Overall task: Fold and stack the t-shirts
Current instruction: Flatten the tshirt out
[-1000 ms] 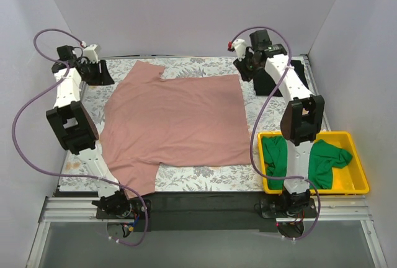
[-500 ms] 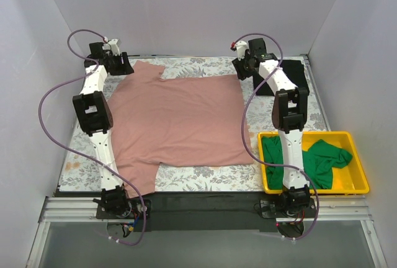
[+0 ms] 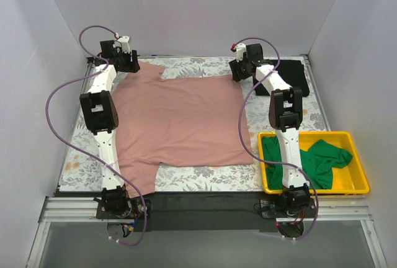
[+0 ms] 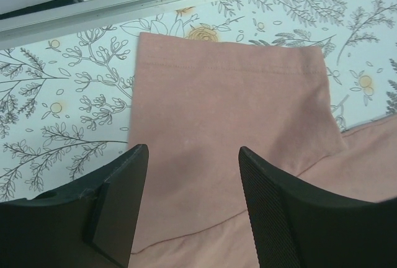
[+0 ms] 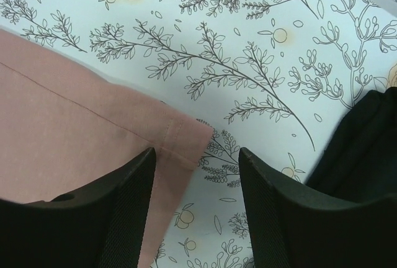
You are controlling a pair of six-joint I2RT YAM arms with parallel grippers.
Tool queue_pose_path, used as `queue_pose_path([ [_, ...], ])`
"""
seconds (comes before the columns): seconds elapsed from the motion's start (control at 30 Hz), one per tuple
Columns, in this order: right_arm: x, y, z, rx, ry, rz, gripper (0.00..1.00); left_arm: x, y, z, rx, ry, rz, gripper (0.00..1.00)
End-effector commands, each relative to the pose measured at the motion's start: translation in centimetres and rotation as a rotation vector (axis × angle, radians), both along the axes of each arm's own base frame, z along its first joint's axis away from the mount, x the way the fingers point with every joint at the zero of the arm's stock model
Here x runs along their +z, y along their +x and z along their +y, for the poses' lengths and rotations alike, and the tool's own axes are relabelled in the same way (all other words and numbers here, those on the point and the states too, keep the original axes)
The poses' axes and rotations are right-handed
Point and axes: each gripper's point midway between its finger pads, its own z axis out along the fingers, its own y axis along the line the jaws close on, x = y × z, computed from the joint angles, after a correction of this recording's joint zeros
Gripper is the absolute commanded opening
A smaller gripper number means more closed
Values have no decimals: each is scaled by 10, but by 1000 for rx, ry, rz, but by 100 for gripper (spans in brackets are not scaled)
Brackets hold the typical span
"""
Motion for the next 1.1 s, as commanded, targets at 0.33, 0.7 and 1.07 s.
queue_pose_path([
  [0.33,20,15,14,58,62,-69,40,0,24,22,45,79,-80,60],
  [0.7,20,21,17,66,74,-79,6,-1,25,25,49,90,-90,60],
  [1.07,96,17,20,-86,281,-117,51,41,25,10,111,-78,-114,63],
])
